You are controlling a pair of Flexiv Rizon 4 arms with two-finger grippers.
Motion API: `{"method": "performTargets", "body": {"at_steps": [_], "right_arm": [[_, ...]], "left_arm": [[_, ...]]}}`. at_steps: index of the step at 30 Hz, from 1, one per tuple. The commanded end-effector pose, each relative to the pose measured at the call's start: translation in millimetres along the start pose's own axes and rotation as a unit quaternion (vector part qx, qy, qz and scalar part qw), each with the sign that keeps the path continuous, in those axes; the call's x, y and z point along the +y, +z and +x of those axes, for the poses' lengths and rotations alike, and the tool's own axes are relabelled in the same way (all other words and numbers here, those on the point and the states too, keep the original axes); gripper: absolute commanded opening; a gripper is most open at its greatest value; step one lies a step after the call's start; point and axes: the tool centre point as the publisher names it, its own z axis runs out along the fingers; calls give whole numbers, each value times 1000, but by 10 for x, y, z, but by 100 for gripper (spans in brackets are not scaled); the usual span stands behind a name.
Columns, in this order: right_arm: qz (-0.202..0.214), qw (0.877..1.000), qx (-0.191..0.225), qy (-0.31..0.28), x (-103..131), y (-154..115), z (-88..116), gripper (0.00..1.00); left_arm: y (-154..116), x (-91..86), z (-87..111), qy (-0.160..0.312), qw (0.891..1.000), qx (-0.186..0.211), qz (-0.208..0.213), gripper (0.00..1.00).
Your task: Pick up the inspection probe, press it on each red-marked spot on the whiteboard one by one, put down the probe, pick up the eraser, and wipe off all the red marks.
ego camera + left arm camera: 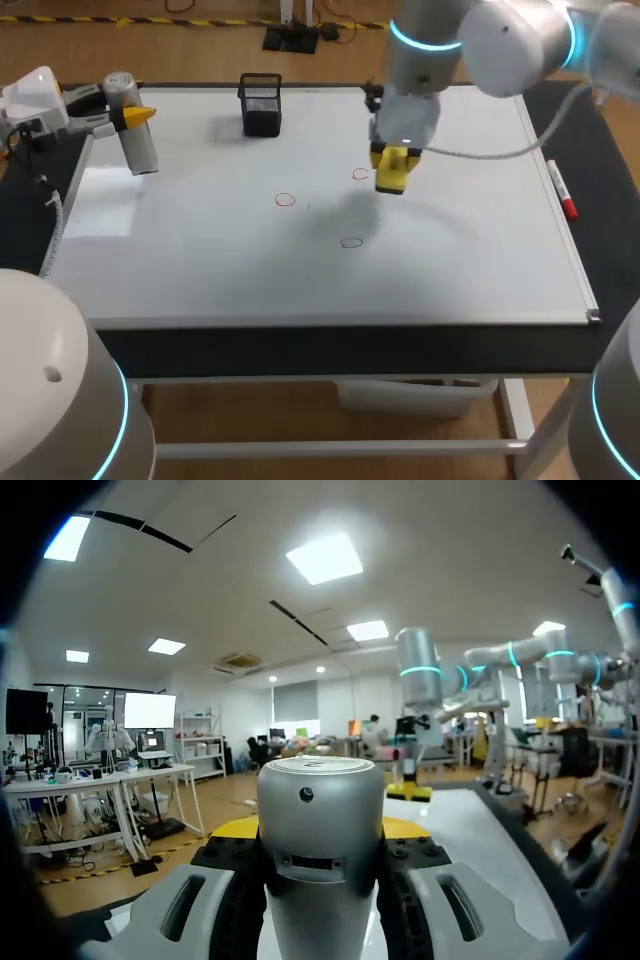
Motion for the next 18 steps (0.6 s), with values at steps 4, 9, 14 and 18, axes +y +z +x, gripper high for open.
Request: {"method": "performTargets", "body": {"at_steps": [4, 9, 14, 18], "right_arm": [[-4, 999, 26, -39, 41, 96, -445, 0], [-7, 998, 32, -61, 83, 187, -749, 0], [-5, 996, 34, -84, 120, 265, -1070, 0], [-3, 994, 40, -103, 164, 349, -1317, 0]], "left_arm": [[6, -11, 7, 1, 1000, -2, 0, 0], [6, -11, 7, 1, 1000, -2, 0, 0], [6, -11, 7, 1, 1000, -2, 0, 0], [6, -11, 7, 1, 1000, -2, 0, 0]]}}
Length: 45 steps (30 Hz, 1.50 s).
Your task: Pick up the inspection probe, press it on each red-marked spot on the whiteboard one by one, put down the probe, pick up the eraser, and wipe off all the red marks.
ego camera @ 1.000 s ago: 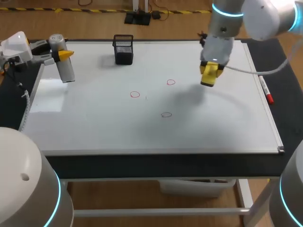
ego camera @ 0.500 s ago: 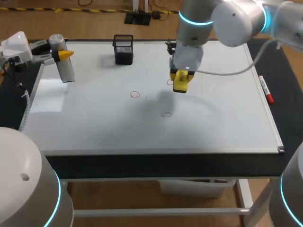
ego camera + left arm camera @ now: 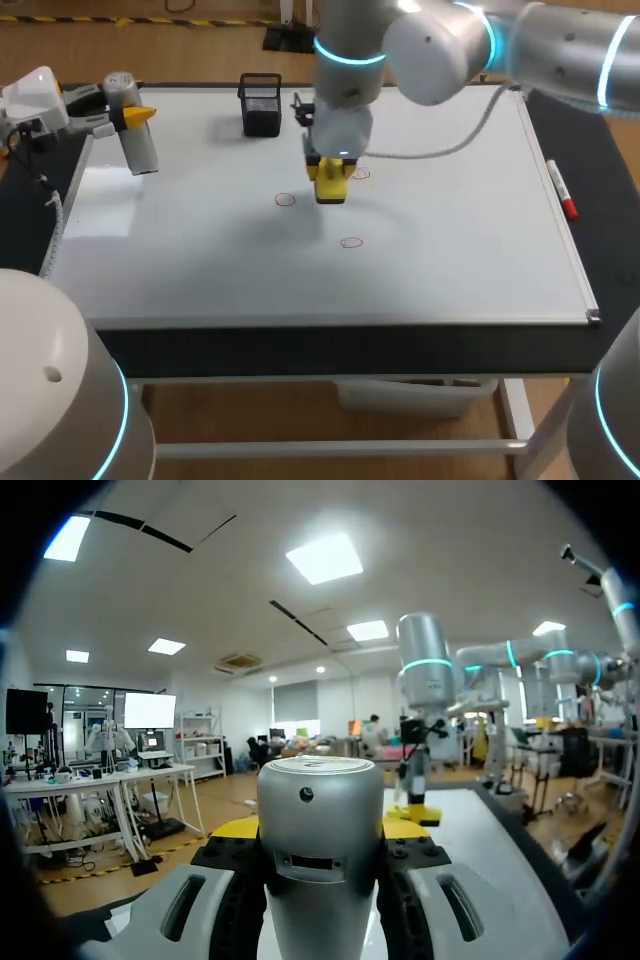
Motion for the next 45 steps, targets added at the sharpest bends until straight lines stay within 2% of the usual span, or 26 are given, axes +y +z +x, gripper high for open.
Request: {"method": "performTargets", "body": {"at_steps": [1, 8, 18, 31, 45], "right_arm": [[-5, 999, 40, -8, -77, 141, -289, 0], [-11, 999, 43, -19, -86, 305, -580, 0], [-7, 998, 53, -19, -123, 499, -825, 0], [-12, 999, 39, -32, -140, 535, -976, 0], [-13, 999, 40, -32, -121, 636, -971, 0]], "left_arm": [[6, -11, 7, 1, 1000, -2, 0, 0], [6, -11, 7, 1, 1000, -2, 0, 0], [6, -11, 7, 1, 1000, -2, 0, 0], [6, -11, 7, 1, 1000, -2, 0, 0], [6, -11, 7, 1, 1000, -2, 0, 0]]}}
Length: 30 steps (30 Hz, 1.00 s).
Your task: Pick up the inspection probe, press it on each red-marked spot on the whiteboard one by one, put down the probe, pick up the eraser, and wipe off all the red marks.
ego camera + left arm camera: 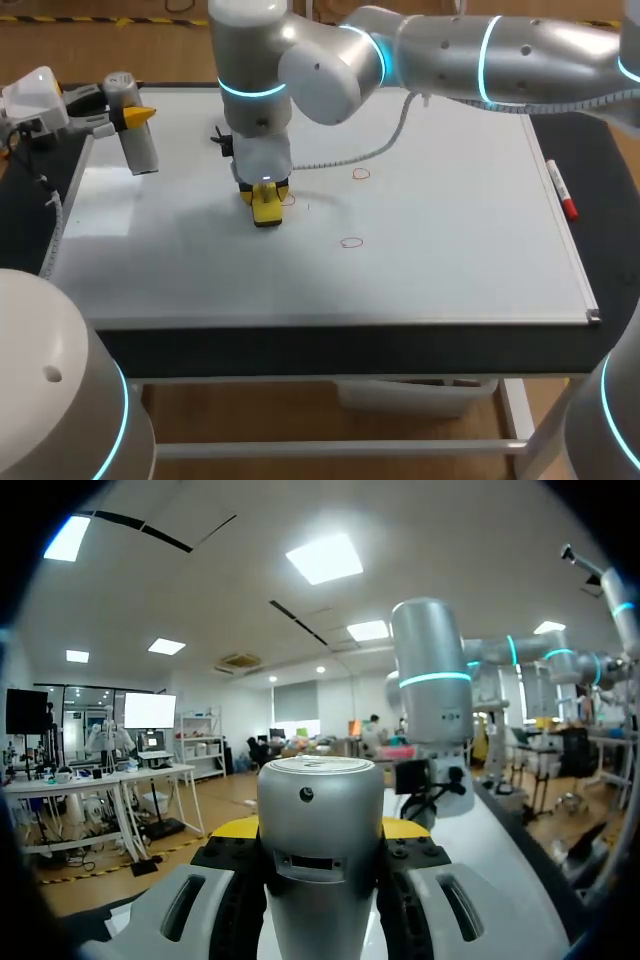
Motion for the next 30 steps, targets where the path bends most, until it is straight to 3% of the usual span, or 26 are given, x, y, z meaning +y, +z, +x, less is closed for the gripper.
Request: {"method": "performTargets", "body": {"at_steps": [1, 13, 30], "right_arm": [[0, 1000, 2, 1, -15, 14, 8, 0], [-5, 1000, 7, 15, 17, 79, 179, 0], [-9, 999, 15, 50, 49, 143, 583, 0]], "left_arm": [[6, -11, 7, 1, 1000, -2, 0, 0], [6, -11, 7, 1, 1000, -2, 0, 0], [6, -11, 7, 1, 1000, -2, 0, 0]]}}
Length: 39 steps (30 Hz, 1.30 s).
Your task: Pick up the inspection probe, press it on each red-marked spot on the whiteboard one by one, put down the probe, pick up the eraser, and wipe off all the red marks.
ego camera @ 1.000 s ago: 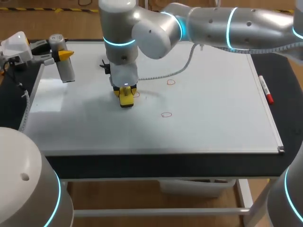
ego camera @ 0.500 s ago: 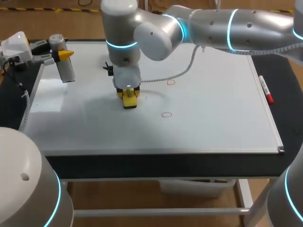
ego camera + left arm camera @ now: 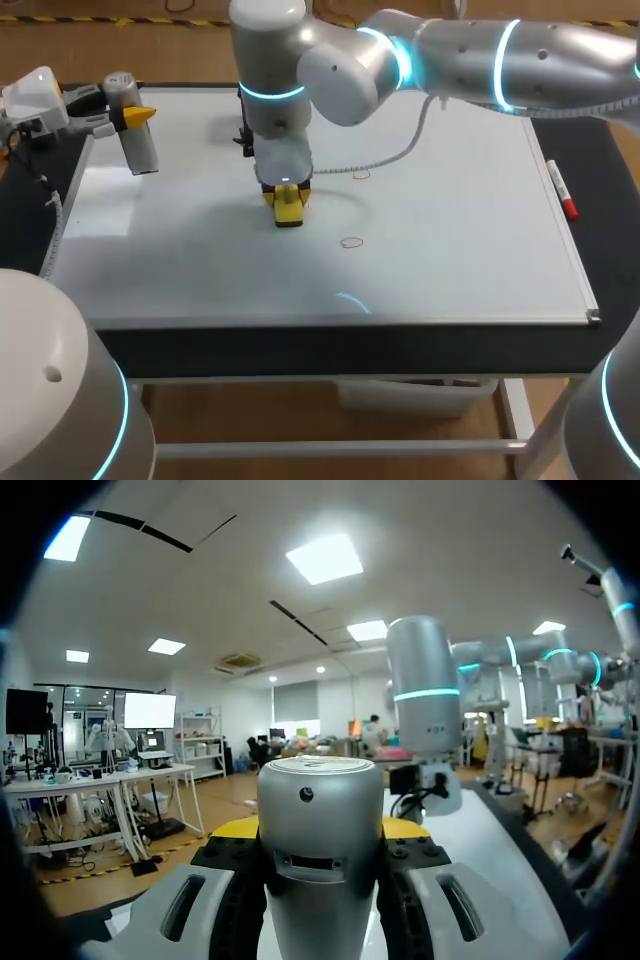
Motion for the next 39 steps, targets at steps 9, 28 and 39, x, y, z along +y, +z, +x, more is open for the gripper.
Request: {"method": "performTargets", "body": {"at_steps": [9, 28, 39], "right_arm": [[3, 1000, 6, 13, 23, 32, 299, 0], [20, 1000, 1, -8, -214, -459, 157, 0], [26, 998, -14, -49, -237, -402, -361, 0]], "left_arm": [[6, -11, 7, 1, 1000, -2, 0, 0], [6, -11, 7, 1, 1000, -2, 0, 0], [6, -11, 7, 1, 1000, -2, 0, 0]]}}
